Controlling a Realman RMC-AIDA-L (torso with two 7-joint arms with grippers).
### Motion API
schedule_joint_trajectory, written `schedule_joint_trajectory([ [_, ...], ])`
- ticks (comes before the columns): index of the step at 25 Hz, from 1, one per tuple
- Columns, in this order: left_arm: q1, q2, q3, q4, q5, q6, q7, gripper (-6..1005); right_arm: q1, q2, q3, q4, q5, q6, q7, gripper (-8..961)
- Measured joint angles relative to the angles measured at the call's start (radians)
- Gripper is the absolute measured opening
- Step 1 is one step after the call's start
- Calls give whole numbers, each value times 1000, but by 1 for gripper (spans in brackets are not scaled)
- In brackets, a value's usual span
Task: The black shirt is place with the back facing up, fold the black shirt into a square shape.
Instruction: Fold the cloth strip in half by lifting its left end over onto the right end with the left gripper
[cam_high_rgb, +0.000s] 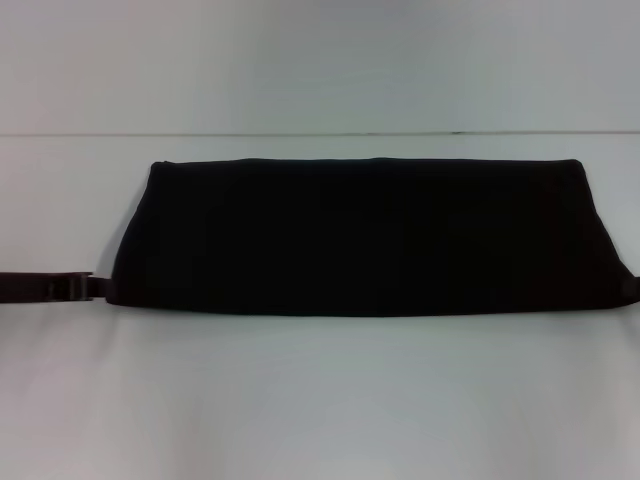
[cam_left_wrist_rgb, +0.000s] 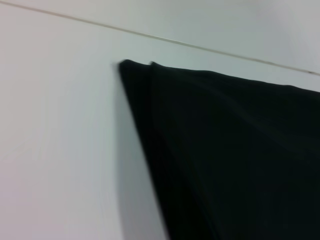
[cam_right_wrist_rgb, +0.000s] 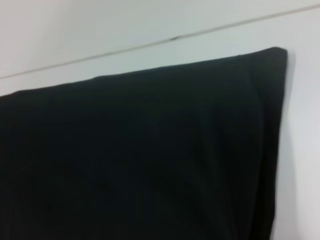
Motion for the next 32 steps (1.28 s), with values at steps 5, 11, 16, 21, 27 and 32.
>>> schedule_joint_trajectory([
  [5,24,2,-39,20,14,7,5,22,-12,0,32,0,0,-10,-22,91],
  [11,30,1,-51,21,14,23,15,33,-15,0,62,-1,1,-39,-46,129],
  [16,26,3,-59,22,15,62,15,42,-15,2,95,-2,3,-51,-40,160],
  [21,28,5,-81,55,15,93,-3,51,-19,3,135,-46,3,-94,-38,191],
  [27,51,17,-143,154,16,167,-73,61,-37,3,253,-149,25,-228,-42,314],
  [32,49,37,-152,191,17,363,-195,181,-31,5,262,-153,129,-299,-115,507],
])
